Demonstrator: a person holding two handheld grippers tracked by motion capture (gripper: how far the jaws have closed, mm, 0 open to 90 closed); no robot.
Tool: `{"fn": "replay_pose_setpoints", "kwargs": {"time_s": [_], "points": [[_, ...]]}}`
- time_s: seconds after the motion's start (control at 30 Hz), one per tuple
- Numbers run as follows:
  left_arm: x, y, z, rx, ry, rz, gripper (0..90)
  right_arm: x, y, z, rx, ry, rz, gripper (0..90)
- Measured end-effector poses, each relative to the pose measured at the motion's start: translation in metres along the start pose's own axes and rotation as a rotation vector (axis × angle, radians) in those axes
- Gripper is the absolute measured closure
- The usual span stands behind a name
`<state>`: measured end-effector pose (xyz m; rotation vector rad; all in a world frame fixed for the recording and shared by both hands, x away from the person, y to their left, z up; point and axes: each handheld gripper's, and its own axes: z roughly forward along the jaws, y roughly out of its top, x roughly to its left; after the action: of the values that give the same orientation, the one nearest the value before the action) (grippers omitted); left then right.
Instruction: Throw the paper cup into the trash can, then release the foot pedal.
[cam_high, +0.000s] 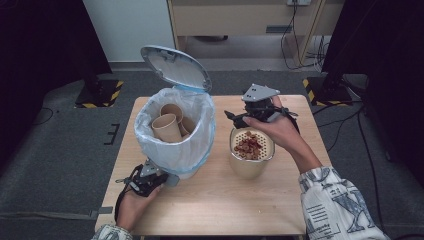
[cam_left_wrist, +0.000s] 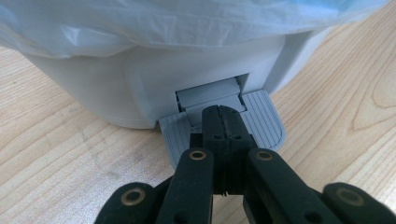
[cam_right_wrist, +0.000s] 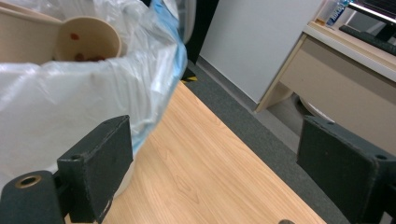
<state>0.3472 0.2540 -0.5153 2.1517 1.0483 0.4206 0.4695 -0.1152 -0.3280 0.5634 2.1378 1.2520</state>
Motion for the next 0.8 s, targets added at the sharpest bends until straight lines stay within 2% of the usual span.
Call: {"fn": "replay_pose_setpoints", "kwargs": {"time_s": [0.5,0.8], "points": [[0.000,0.000,0.000,0.000,-0.001,0.000,89.9,-0.014,-0.021,-0.009,0.023,-0.032,0.037,10.4],[0.000,0.000,0.000,-0.001,-0.001,-0.002,89.9,-0.029,-0.044,-0.020,0.037,-0.074,0.082,10.3]]}}
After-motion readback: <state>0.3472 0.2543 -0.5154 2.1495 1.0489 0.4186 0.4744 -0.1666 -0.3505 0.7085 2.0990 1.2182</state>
